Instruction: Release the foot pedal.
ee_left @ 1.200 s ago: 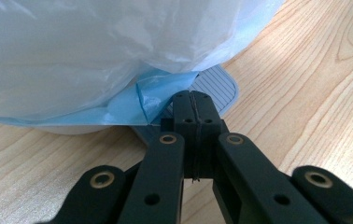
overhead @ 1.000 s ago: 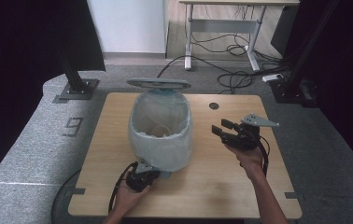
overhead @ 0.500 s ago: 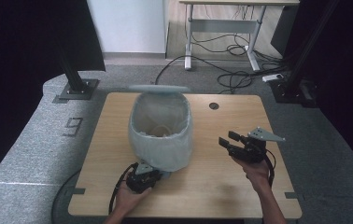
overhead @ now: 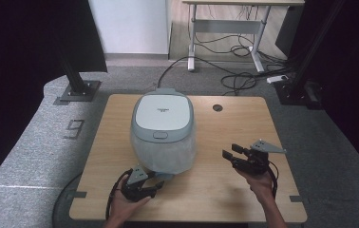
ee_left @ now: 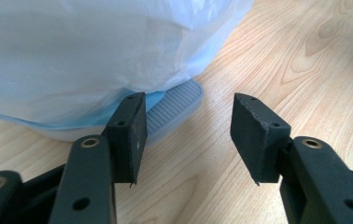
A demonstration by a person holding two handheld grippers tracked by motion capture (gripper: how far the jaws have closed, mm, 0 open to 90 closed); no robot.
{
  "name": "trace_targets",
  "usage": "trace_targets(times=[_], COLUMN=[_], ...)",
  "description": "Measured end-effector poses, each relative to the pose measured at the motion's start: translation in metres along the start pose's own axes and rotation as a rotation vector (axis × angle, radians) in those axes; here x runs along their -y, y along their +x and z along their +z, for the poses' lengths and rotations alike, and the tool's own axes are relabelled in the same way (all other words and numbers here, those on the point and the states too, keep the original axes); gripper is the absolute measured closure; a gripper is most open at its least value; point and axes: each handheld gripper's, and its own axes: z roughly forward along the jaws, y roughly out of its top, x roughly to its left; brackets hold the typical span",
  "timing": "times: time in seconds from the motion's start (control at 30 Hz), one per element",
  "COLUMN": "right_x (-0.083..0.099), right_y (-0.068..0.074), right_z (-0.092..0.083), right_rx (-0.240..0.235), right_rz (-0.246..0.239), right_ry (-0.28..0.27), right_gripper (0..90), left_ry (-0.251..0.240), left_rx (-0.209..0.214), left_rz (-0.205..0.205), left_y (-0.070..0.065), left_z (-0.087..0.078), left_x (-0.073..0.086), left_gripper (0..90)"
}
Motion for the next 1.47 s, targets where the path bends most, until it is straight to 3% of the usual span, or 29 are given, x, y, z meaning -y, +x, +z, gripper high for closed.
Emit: trace_targets(times=[0.33, 0.6, 0.97, 1.1, 1.47], right_x=[0.016, 0.035, 0.071, 0.076, 0.077], right_y=[-0.006, -0.014, -0.033, -0.038, -0.041], right_z=[-0.008, -0.018, -0.031, -0.032, -0.033], right_rx=[0.021, 0.050, 0.102, 0.114, 0.138], right_rz=[-0.017, -0.044, -0.010, 0.011, 0.005], right_ry=[0.015, 0.047, 0.130, 0.140, 0.140], right_gripper=[43.4, 43.4, 43.0, 42.9, 42.2], left_ry=[-0.018, 0.001, 0.043, 0.052, 0.062], left_rx=[-0.025, -0.061, -0.089, -0.087, -0.085], left_rz=[-0.009, -0.065, -0.122, -0.121, -0.123], left_y=[0.000, 0.007, 0.023, 0.026, 0.027], left_z=[-0.012, -0.025, -0.026, -0.025, -0.024], left_x=[0.004, 0.019, 0.029, 0.030, 0.031], left_gripper=[42.9, 42.6, 42.5, 42.0, 41.7])
